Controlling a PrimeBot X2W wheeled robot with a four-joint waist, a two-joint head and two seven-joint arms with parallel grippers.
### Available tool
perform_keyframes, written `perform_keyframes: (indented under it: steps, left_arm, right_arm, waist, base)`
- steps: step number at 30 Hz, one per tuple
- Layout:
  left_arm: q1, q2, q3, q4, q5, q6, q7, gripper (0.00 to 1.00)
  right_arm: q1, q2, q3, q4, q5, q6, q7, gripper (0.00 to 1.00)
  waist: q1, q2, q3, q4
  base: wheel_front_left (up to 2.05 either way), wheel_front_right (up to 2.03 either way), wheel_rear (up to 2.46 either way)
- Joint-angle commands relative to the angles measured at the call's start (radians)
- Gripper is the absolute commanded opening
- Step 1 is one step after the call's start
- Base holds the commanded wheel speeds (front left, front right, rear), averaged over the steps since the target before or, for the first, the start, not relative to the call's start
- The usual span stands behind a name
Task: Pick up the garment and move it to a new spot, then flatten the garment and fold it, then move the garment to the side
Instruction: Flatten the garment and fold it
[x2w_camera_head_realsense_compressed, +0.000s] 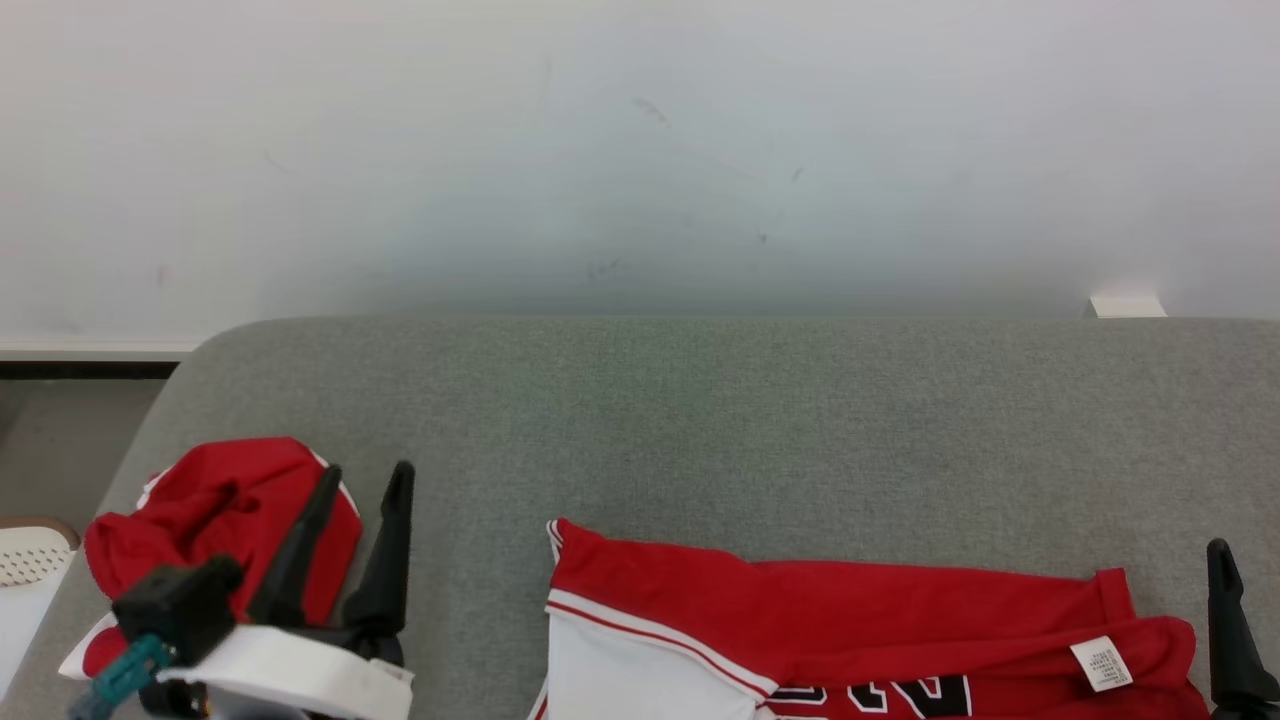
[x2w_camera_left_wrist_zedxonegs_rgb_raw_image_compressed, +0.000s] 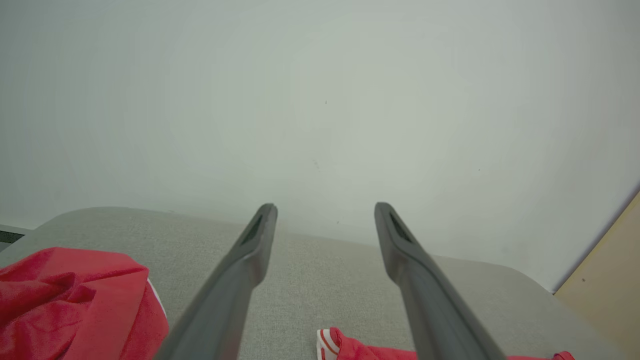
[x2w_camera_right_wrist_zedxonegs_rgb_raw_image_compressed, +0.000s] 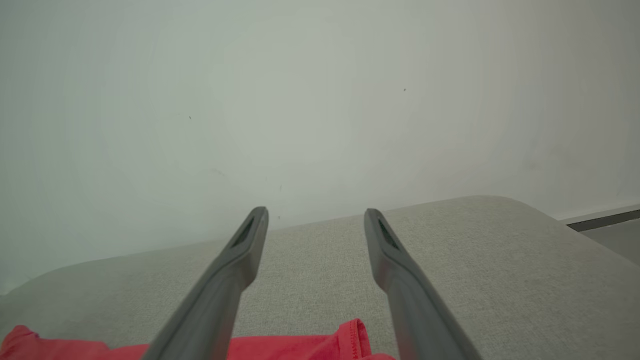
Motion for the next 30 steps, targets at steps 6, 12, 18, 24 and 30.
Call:
perform_keyframes:
  steps: [6, 12, 18, 24, 30]
  left_arm:
    - [0.163, -0.172, 0.183, 0.024, 0.209, -0.084, 0.0, 1.0]
    - [0.166, -0.277, 0.265, 0.09, 0.321, -0.192, 0.0, 1.0]
    - [0.16, -0.338, 0.326, 0.131, 0.402, -0.261, 0.0, 1.0]
    - [0.162, -0.375, 0.356, 0.158, 0.448, -0.297, 0.0, 1.0]
    - [0.144, -0.391, 0.372, 0.178, 0.471, -0.323, 0.0, 1.0]
  right_arm:
    - [0.039, 0.055, -0.006, -0.036, -0.03, -0.002, -0.003, 1.0]
    - [0.016, 0.048, -0.018, -0.029, -0.038, -0.002, 0.0, 1.0]
    - [0.017, 0.019, -0.028, -0.012, -0.049, -0.002, 0.057, 1.0]
    - [0.018, -0.028, -0.006, 0.035, -0.006, -0.002, 0.166, 1.0]
    - [-0.029, -0.069, 0.066, 0.16, 0.094, -0.002, 0.265, 1.0]
  waist:
    - [0.0001, 0.0, 0.029, -0.009]
    - [0.0001, 0.0, 0.051, -0.006]
    - [0.0001, 0.0, 0.047, -0.018]
    - [0.0001, 0.0, 0.044, -0.027]
    - [0.0001, 0.0, 0.058, -0.026]
  base:
    - [0.0, 0.0, 0.0]
    - [0.0, 0.0, 0.0]
    - [0.0, 0.0, 0.0]
    - [0.0, 0.0, 0.0]
    - [0.0, 0.0, 0.0]
